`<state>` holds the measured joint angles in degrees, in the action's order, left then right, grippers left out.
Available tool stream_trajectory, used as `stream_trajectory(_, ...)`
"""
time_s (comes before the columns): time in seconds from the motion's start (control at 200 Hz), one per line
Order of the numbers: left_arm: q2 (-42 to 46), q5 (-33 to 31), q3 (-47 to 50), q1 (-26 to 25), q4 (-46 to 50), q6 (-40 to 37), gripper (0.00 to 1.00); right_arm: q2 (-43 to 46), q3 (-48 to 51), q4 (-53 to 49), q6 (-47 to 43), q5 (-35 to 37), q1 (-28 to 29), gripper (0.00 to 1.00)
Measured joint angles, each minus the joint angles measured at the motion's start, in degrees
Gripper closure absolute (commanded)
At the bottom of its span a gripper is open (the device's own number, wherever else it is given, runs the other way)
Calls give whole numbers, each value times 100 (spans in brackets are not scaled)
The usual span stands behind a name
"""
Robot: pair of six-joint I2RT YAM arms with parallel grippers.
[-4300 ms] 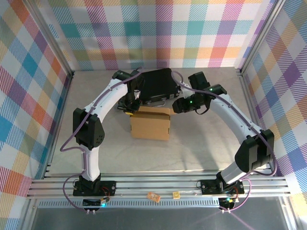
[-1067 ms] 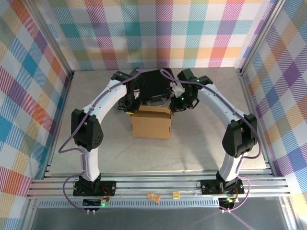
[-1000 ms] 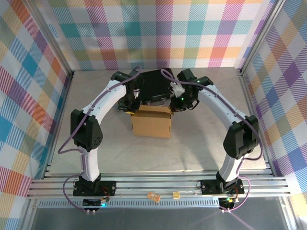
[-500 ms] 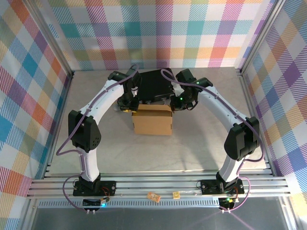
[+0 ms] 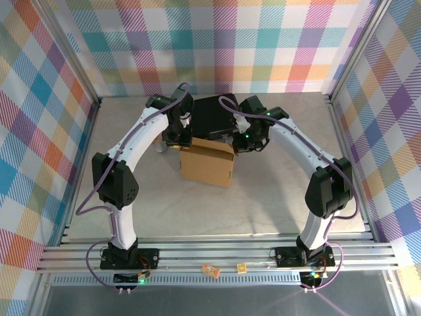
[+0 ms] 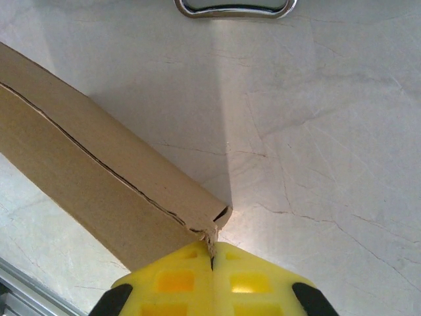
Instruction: Fold the paper box
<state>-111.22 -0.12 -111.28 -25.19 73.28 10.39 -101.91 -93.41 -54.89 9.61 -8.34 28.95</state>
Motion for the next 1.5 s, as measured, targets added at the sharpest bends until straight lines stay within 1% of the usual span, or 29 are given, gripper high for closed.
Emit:
stream_trajectory(0.155,0,-245,-20,7,-105,-120,60,-61,0,2,-42,0,0,100)
stream_trajectory(0.25,0,-389,-20,37,-295,-225,56,-138,0,0,-105,-2,0,100)
stream_trajectory(0.33,0,-415,-22,87,-470,-273,52,-197,-2,0,-146,0,0,100)
stream_trajectory(0.42,-2,-376,-48,201,-680,-343,51,-243,-2,0,-153,0,0,100)
stream_trajectory(0.58,-149,94,-306,503,-992,-525,51,-254,-24,-2,-197,-4,0,100)
stream_trajectory(0.725,-474,750,-389,704,-1259,-684,61,-254,-79,-4,-243,-4,0,100)
stream_trajectory(0.825,-695,1108,-376,767,-1325,-750,65,-254,-116,-9,-273,-4,0,100)
stream_trajectory(0.935,-715,1329,-262,772,-1370,-798,64,-256,-162,-15,-278,-11,-2,100)
stream_trajectory(1.105,-343,1335,262,782,-1550,-892,56,-289,-199,-20,-302,-46,-11,100)
stream_trajectory(1.17,-90,1335,463,824,-1609,-909,56,-319,-199,-20,-321,-68,-15,100)
stream_trajectory(1.265,345,1451,693,1019,-1694,-975,56,-350,-199,-22,-367,-94,-50,100)
stream_trajectory(1.31,570,1622,804,1165,-1740,-1027,54,-354,-199,-22,-411,-116,-50,100)
stream_trajectory(1.35,734,1814,894,1279,-1786,-1091,55,-354,-199,-20,-433,-133,-50,100)
stream_trajectory(1.405,876,2081,968,1399,-1784,-1200,60,-354,-199,-20,-452,-138,-55,100)
stream_trajectory(1.505,798,2409,964,1484,-1705,-1453,68,-354,-199,-22,-470,-155,-55,100)
